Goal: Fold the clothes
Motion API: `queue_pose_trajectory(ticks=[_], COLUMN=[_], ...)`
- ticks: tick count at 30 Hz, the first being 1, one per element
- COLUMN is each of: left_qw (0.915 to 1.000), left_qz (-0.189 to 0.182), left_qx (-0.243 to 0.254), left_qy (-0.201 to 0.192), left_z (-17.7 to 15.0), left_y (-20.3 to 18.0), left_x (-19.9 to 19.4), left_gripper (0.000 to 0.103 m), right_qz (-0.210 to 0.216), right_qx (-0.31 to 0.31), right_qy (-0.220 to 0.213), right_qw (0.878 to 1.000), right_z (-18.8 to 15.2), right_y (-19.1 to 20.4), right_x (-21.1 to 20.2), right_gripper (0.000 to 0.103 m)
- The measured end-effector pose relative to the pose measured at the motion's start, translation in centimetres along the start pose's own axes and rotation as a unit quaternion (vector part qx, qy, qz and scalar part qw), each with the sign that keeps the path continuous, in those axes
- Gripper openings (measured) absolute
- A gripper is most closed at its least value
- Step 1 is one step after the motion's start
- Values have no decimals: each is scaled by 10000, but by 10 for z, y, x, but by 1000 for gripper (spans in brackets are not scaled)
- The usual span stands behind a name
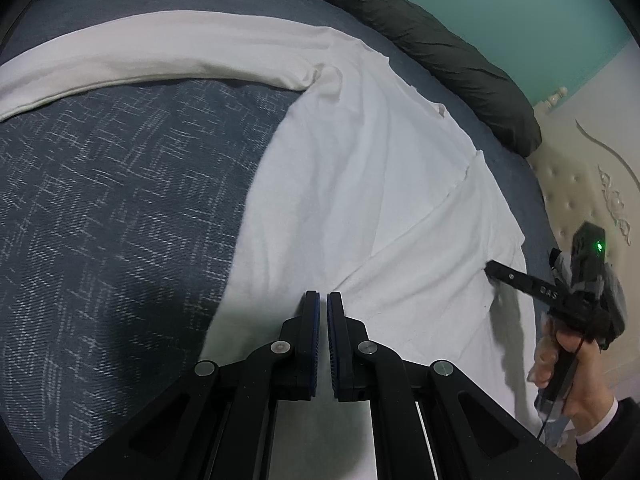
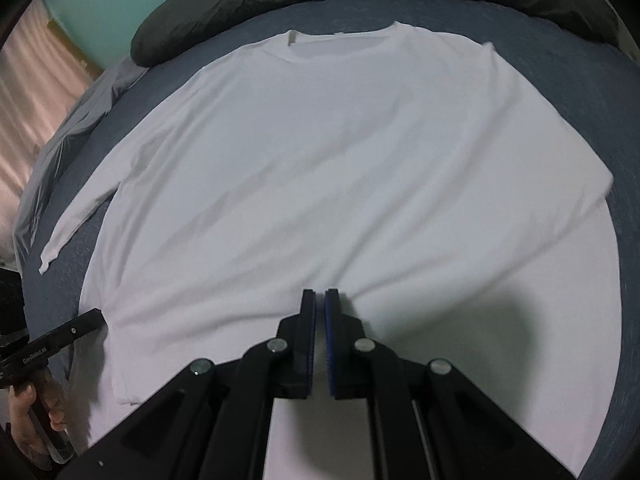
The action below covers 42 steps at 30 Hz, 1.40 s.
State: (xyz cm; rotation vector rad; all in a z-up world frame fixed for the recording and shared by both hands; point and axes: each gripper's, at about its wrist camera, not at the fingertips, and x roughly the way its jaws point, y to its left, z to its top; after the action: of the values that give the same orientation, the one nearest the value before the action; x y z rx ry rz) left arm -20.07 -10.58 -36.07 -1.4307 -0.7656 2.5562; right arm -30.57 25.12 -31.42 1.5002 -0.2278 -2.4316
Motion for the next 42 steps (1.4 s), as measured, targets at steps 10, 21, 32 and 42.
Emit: queue_pose_trajectory(ticks=[10, 21, 32, 42], left_qw=[10000, 10000, 10000, 9999], left_qz=[-39, -58, -72, -78], left_qx=[5, -50, -49, -77], left_qy=[12, -52, -46, -71], left_z=[-7, -9, -10, -11], left_y=[4, 12, 15, 20], left_x=[-5, -18, -23, -27], left_gripper=[5, 5, 5, 5], right_qz=[56, -26, 143, 123], right_qx=[-59, 2, 194, 68], right_qy=[-57, -187, -362, -227], right_qw=[10000, 9998, 9991, 9996], right_z=[-12, -2, -15, -22], right_y=[28, 44, 47, 63], right_x=[7, 10, 5, 16], right_gripper=[4, 4, 4, 4])
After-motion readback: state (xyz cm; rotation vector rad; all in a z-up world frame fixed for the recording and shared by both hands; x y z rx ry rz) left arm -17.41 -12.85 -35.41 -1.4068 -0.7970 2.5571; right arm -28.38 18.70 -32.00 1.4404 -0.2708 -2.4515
